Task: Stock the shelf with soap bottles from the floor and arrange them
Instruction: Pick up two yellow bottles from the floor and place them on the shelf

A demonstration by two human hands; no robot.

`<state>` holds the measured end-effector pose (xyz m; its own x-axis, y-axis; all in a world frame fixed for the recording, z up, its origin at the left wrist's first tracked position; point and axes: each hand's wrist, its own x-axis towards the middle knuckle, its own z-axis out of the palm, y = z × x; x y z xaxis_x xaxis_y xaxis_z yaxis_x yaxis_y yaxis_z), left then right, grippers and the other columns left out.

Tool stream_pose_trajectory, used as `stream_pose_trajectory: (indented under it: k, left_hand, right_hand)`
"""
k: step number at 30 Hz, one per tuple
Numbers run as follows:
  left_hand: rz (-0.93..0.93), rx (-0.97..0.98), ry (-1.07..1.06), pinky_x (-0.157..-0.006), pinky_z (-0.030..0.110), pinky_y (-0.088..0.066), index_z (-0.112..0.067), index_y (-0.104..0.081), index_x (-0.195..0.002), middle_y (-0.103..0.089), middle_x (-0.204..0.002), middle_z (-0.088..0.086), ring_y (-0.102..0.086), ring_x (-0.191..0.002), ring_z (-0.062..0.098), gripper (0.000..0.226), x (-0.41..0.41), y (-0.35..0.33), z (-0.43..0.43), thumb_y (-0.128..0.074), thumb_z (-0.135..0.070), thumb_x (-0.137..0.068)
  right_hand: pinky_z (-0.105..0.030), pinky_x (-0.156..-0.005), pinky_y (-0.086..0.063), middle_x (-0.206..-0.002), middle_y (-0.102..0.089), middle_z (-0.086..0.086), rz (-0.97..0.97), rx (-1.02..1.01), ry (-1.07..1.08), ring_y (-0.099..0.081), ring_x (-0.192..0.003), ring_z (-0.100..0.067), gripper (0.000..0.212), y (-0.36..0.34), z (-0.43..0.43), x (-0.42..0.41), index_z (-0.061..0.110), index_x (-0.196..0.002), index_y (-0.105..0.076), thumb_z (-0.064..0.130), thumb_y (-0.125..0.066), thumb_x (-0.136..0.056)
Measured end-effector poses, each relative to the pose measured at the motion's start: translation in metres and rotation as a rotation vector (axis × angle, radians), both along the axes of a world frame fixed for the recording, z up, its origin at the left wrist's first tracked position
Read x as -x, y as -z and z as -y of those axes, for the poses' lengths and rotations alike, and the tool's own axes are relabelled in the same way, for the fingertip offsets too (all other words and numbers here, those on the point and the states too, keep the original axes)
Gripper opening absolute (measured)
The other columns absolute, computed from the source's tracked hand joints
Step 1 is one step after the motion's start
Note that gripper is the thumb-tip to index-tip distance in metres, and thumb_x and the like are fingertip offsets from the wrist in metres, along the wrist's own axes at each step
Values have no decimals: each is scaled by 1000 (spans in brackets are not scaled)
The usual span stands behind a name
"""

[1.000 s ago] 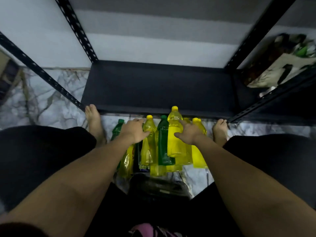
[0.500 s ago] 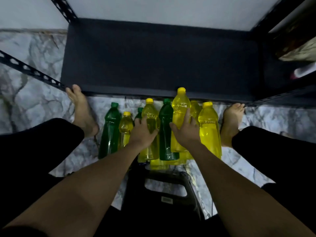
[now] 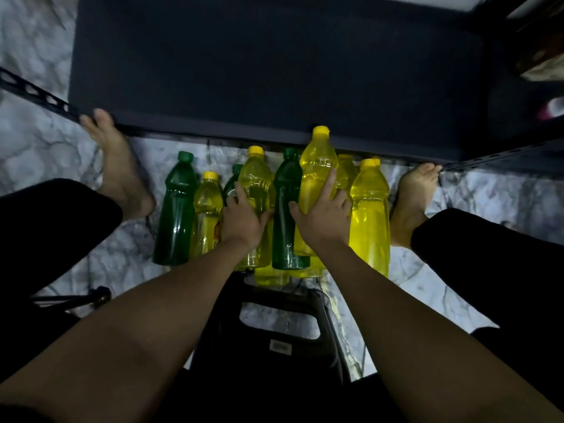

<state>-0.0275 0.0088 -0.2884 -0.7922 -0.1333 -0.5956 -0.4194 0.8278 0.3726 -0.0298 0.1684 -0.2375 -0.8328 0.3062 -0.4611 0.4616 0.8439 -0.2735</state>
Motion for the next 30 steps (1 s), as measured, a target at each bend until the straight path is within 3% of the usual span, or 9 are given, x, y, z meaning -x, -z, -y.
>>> stream_pose_trajectory:
  k: [7, 10, 15, 19, 23, 27, 30]
  left_hand:
    - [43, 40, 34, -100, 47, -48, -10, 2, -157, -31, -154, 25, -47, -130, 40, 103, 12, 2, 4, -52, -66, -90]
    - [66, 47, 53, -95, 45, -50, -6, -2, -156, -33, -154, 24, -52, -125, 40, 101, 16, 0, 5, -59, -58, -91]
    - [140, -8, 91, -98, 44, -49, -6, 20, -154, -14, -164, 22, -55, -123, 39, 106, 19, -10, 8, -57, -48, -95]
    - [143, -81, 89, -106, 45, -44, -13, 25, -153, -13, -164, 21, -46, -134, 37, 110, 8, -17, 18, -63, -42, -94]
    - [102, -49, 156, -102, 47, -46, -17, 25, -154, -30, -155, 26, -47, -129, 41, 111, 0, -29, 29, -64, -42, -93]
    - [44, -79, 195, -109, 53, -40, -21, 24, -155, -19, -160, 24, -36, -140, 43, 111, 1, -52, 35, -66, -41, -92]
    - [-86, -88, 232, -104, 53, -44, -19, 19, -156, -28, -155, 25, -44, -132, 42, 110, 4, -77, 37, -67, -41, -91]
  right_hand:
    - [-50, -103, -39, -146, -35, -21, -11, 25, -1, -37, -131, -40, 110, 4, -3, -1, 18, -159, 10, 58, -61, -84]
    - [-46, -104, -36, -144, -36, -25, 14, 24, -29, -39, -129, -42, 110, 2, -4, 2, 12, -158, 10, 56, -60, -87]
    - [-45, -108, -34, -145, -35, -31, 100, 76, -47, -39, -131, -45, 109, -11, -9, 11, 7, -157, 14, 51, -61, -91]
    - [-47, -109, -33, -147, -32, -34, 135, 146, -67, -37, -134, -47, 110, -18, -17, 6, 12, -156, 18, 45, -63, -91]
    - [-49, -110, -34, -144, -33, -36, 143, 178, -100, -40, -130, -48, 109, -26, -21, -11, 15, -157, 18, 42, -65, -91]
    - [-51, -108, -37, -143, -34, -36, 142, 220, -84, -44, -127, -47, 110, -37, -22, -29, 18, -156, 18, 42, -67, -90]
    - [-50, -106, -39, -142, -36, -34, 106, 254, -88, -45, -127, -47, 111, -50, -23, -36, 19, -157, 16, 39, -69, -88]
